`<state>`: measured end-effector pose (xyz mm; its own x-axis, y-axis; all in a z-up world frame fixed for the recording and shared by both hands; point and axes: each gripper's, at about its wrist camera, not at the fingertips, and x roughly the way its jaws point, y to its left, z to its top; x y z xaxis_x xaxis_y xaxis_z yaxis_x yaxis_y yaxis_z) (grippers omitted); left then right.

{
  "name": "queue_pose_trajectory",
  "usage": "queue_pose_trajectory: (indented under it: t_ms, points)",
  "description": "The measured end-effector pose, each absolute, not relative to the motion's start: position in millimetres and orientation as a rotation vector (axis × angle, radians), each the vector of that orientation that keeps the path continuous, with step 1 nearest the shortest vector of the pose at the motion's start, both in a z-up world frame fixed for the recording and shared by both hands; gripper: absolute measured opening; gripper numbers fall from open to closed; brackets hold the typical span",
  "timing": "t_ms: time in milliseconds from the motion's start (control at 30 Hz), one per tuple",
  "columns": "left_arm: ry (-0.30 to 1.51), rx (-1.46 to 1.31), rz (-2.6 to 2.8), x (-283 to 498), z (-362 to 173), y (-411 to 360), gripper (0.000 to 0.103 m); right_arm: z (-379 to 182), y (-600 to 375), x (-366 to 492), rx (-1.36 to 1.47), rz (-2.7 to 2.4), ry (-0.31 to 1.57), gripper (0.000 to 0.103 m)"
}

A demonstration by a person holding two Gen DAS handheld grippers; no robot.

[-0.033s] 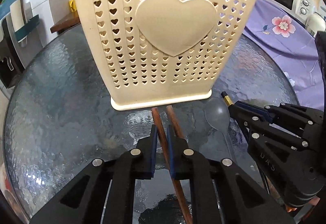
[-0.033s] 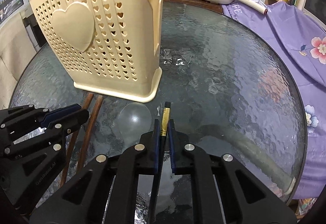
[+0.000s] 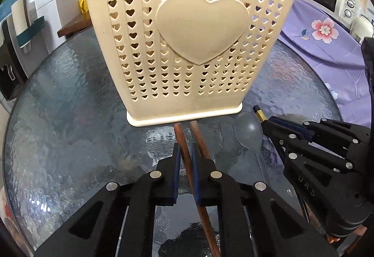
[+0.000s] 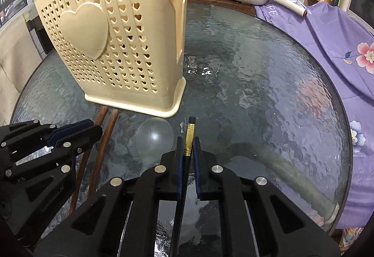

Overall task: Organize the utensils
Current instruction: 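Grasp a wooden chopstick with the left tool while the right tool grasps the black chopstick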

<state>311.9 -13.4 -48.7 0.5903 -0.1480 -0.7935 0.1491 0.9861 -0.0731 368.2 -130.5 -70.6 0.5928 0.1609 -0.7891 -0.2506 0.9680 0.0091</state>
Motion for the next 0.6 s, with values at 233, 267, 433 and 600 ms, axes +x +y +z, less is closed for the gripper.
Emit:
queue_pose_trajectory:
  t_ms: [233, 267, 433, 600]
  points:
    - [0.924, -0.043, -0.187, 309.1, -50.7, -6.6, 0.007, -69.5, -131.0, 360.8, -0.085, 0.263, 0.886, 0.008]
    - [0.926, -0.048, -0.190, 308.9, -50.5, -5.8, 0.007, -67.8, -131.2, 359.6, -0.081, 0.269, 0.877, 0.008]
    - [0.907, -0.049, -0.196, 301.9, -46.0, -7.0, 0.007, -56.7, -136.3, 352.5, -0.063, 0.285, 0.836, 0.008]
    - [0.854, -0.054, -0.193, 291.0, -29.1, -7.6, 0.007, -43.4, -146.8, 341.5, -0.034, 0.297, 0.788, 0.008]
